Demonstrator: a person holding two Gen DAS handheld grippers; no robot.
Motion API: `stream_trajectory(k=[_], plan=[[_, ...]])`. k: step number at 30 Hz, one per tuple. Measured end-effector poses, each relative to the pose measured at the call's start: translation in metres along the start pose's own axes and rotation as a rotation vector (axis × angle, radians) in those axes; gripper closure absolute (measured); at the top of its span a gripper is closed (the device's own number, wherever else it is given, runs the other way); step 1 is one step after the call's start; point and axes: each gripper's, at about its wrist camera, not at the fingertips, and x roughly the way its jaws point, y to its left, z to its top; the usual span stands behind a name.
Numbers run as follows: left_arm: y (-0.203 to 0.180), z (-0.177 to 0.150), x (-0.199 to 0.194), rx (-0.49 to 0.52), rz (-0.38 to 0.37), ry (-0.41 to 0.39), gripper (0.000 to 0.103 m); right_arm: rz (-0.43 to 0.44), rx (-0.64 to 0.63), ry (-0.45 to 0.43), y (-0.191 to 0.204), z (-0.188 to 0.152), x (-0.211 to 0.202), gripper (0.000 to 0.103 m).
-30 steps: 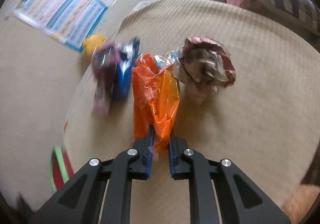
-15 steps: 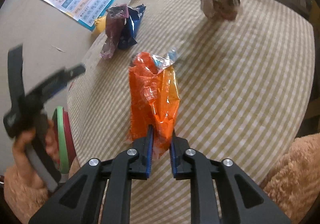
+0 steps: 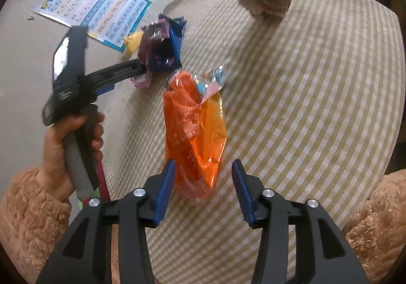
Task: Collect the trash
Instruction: 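Move the left gripper to the pink wrapper while the right gripper reopens over the orange bag, then grasp the pink wrapper with the left gripper and lift it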
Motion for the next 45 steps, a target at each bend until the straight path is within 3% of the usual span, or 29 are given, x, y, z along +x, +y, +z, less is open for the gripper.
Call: stream_trajectory(k=[5,14,17,21,22,26,31,34,36,42,45], plan=[[-0.009,0.011,0.013,0.050,0.053,0.015,0.019,0.009,0.019,-0.052,-0.005,0.005,-0.007,0.056],[-0.026,0.013,0.010,0.091,-0.012,0.012,0.023,0.013,-0.010,-0.083,0.004,0.010,-0.002,0.055],[-0.029,0.008,0.008,0.105,-0.064,0.030,0.054,0.010,-0.010,-0.087,0.005,0.012,0.000,0.055],[-0.035,-0.004,0.003,0.182,-0.064,0.041,0.097,0.004,-0.007,-0.086,0.005,0.013,0.002,0.055],[-0.035,-0.010,0.002,0.194,-0.079,0.052,0.103,0.000,-0.010,-0.085,0.004,0.012,0.002,0.055],[-0.026,-0.035,-0.013,0.194,-0.117,0.057,0.103,-0.012,-0.013,-0.088,0.007,0.014,0.004,0.055],[0.001,-0.073,-0.042,0.105,-0.195,0.078,0.102,-0.030,-0.025,-0.084,0.007,0.012,0.009,0.055],[0.009,-0.079,-0.055,0.055,-0.231,0.066,0.080,-0.047,-0.062,-0.073,0.016,0.011,0.018,0.052],[0.016,-0.076,-0.063,0.012,-0.234,0.031,0.052,-0.043,-0.090,-0.063,0.021,0.010,0.023,0.049],[0.013,-0.048,-0.063,-0.058,-0.256,-0.008,0.029,-0.035,-0.068,-0.033,0.015,0.012,0.031,0.048],[0.005,-0.030,-0.051,-0.082,-0.261,0.005,0.027,-0.025,-0.054,-0.037,0.012,0.013,0.030,0.048]])
